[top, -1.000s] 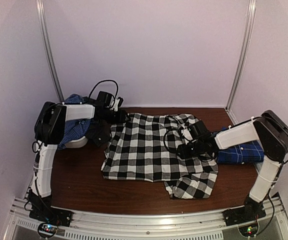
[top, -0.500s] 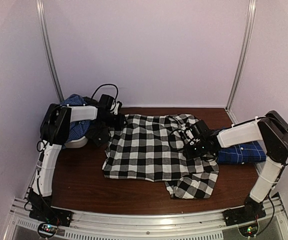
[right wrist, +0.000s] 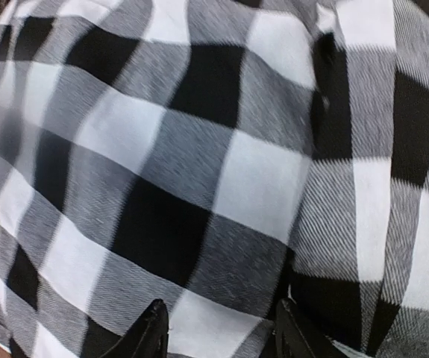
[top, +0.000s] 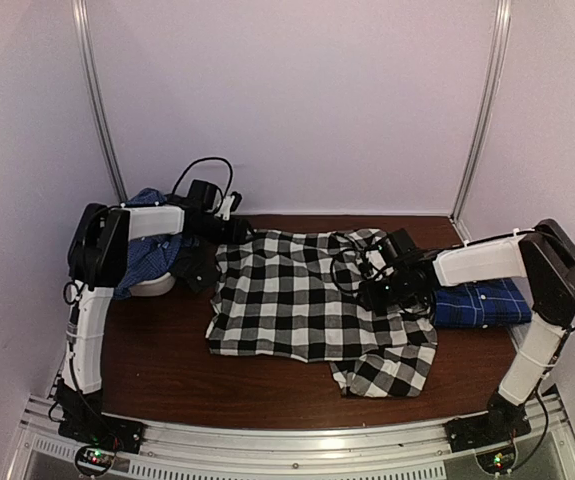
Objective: Fold and stack the long sleeve shirts
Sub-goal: Smooth out the flattened shirt at the center of the board.
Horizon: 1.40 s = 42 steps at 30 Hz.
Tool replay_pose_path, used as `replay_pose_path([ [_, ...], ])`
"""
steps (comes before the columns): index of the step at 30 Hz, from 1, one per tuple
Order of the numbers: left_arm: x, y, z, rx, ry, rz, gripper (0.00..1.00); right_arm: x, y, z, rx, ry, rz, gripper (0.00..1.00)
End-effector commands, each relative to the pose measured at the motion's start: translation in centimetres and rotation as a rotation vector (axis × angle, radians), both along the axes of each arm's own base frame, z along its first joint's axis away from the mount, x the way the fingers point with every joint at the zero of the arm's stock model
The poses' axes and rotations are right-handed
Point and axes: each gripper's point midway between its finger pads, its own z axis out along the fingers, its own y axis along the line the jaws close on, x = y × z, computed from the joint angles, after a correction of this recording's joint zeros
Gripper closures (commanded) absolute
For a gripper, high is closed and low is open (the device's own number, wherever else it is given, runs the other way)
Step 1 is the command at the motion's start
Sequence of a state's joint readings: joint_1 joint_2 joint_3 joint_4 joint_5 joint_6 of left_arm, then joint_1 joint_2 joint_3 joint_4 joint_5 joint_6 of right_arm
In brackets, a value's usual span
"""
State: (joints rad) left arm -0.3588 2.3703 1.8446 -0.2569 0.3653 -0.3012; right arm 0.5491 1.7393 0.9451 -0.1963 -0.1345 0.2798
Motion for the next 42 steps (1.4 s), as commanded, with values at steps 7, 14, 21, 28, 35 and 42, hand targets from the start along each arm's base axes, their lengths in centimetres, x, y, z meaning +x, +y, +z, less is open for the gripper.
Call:
replay_pose_path([
  [7, -7.2, -4.7, 12.2, -0.236, -0.192, -0.158, 0.25, 8.6, 6.0, 9.0, 0.183, -0.19, 0.032, 0.49],
  [14, -18.5, -5.6, 8.1, -0.103, -0.142, -0.171, 0.25, 14.5, 7.1, 6.4, 0.202, -0.179, -0.037, 0.51],
  [21, -26.1, -4.5, 2.3, -0.02, -0.029, -0.177, 0.27, 18.1, 6.9, 2.5, 0.27, -0.145, -0.096, 0.52],
  [28, -29.4, -2.6, -2.5, 0.081, 0.069, -0.171, 0.3, 20.4, 4.7, 0.0, 0.272, -0.138, -0.174, 0.52],
  [35, -32.3, 0.4, -6.4, 0.219, 0.181, -0.141, 0.33, 22.4, 2.9, -1.8, 0.235, -0.133, -0.233, 0.52],
  [42, -34.4, 3.1, -7.9, 0.301, 0.246, -0.1, 0.34, 24.6, 0.0, -2.0, 0.183, -0.143, -0.322, 0.52],
])
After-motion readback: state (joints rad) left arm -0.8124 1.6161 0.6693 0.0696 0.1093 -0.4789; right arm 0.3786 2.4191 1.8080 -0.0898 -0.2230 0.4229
